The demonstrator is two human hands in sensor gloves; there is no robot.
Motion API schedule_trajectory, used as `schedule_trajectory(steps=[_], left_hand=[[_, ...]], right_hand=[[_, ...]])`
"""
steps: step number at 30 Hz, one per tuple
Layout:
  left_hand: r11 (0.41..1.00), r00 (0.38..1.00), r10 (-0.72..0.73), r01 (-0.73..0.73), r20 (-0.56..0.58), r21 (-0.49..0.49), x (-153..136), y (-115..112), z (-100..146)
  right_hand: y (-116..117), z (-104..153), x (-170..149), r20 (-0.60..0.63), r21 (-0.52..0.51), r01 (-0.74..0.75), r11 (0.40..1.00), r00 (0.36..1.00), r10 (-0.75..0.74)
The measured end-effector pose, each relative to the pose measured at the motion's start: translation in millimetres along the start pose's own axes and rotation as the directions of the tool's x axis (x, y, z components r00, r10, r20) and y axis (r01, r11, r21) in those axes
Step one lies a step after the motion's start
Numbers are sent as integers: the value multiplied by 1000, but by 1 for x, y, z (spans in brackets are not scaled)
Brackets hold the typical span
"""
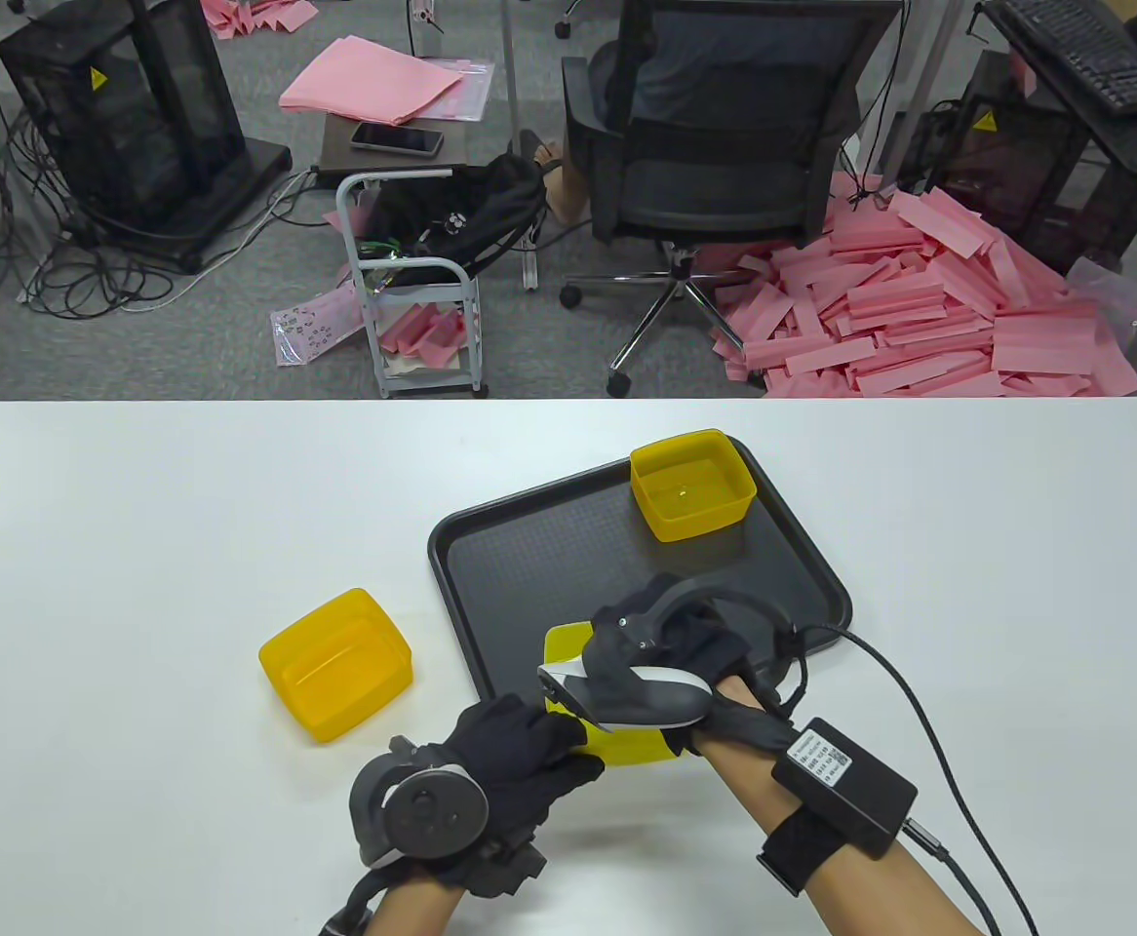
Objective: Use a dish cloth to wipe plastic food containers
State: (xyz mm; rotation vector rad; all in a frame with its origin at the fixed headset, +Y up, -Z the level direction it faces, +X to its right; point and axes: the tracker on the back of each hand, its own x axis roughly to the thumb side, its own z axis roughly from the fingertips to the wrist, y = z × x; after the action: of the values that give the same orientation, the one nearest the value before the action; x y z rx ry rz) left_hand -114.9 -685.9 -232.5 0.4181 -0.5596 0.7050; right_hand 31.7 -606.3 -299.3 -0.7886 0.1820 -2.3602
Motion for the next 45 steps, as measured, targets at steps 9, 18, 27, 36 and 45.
schedule_trajectory(steps=[9, 18, 27, 36, 45], left_hand=[[1000, 999, -23, 22, -31, -15, -1, -5, 0], [1000, 1000, 23, -23, -21, -1, -1, -4, 0], [1000, 999, 14, -14, 30, 13, 5, 2, 1], [999, 1000, 18, -18, 7, 28, 2, 3, 1], [999, 999, -25, 25, -21, 20, 0, -2, 1]], right_hand=[[-5, 5, 7, 122, 341, 134, 930, 975, -185], [-15, -2, 0, 74, 275, 426, 862, 884, -461], [-35, -16, 5, 29, -27, 301, 953, 953, -300], [-18, -9, 8, 15, -73, -22, 997, 1000, 23], [-4, 3, 6, 110, 256, 62, 965, 990, -93]])
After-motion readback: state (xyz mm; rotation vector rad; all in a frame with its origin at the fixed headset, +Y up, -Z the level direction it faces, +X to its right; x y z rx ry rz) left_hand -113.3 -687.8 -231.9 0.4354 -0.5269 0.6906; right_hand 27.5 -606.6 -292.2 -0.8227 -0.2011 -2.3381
